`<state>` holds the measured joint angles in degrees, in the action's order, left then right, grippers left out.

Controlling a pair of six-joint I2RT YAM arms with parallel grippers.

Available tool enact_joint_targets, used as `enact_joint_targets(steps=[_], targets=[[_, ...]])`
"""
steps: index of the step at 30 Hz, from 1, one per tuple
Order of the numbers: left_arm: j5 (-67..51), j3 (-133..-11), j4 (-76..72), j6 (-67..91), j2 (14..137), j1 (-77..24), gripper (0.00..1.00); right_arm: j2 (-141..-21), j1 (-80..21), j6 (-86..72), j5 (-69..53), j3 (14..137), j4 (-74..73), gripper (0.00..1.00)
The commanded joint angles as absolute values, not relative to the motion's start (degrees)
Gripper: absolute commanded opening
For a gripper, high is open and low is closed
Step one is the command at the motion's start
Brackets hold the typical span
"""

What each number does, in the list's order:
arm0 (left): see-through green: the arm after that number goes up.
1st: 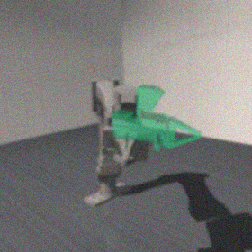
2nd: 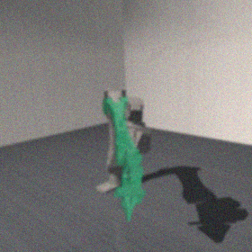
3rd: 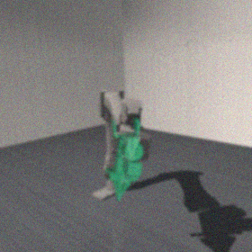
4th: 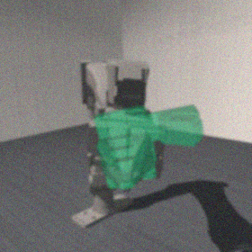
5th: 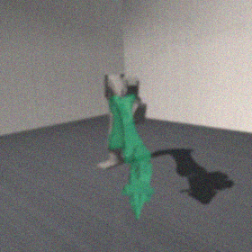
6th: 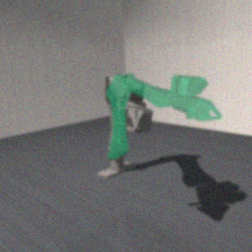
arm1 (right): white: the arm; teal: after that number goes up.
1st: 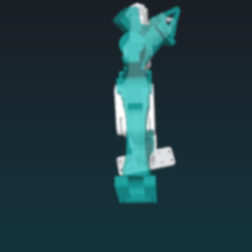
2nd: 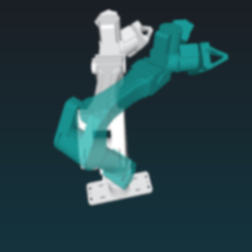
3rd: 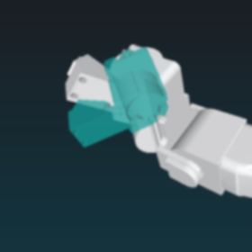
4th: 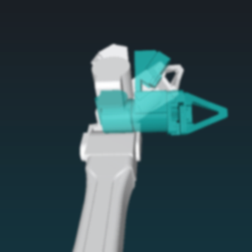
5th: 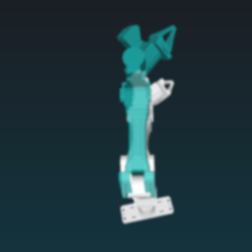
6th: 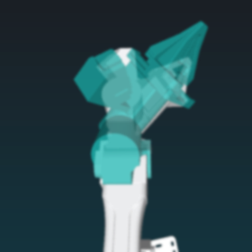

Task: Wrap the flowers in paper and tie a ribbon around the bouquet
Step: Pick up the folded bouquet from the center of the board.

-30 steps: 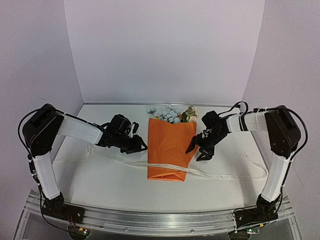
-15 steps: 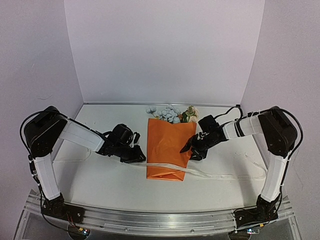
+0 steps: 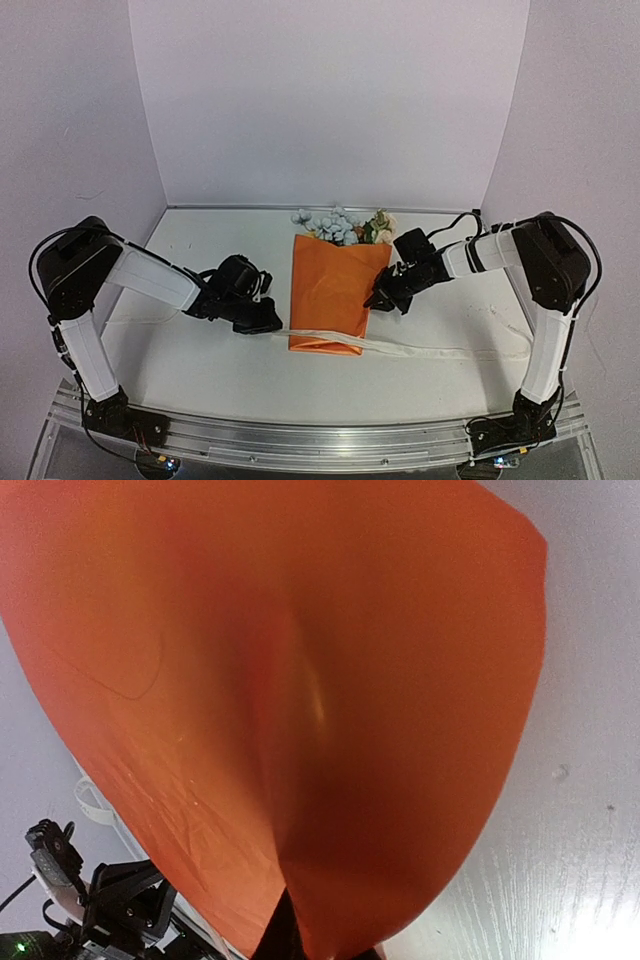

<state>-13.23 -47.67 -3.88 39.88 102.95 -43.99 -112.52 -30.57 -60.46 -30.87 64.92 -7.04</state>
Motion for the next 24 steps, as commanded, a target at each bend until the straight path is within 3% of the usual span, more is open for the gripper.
enact_joint_targets(steps=[1, 14, 24], targets=[[-12.1, -45.6, -1.3, 40.8, 100.3, -44.2, 0.07, -114.3, -30.9, -60.8, -28.2, 69.3, -8.5, 0.00], [-10.7, -41.1, -0.4, 42.8, 96.6, -46.5, 0.04, -115.1, -30.8, -66.6, -27.8, 77.1, -16.3, 0.00], [-5.0, -43.7, 3.1, 46.0, 98.4, -46.6, 0.05, -111.6, -31.0, -74.9, -32.3, 75.2, -16.6, 0.00]])
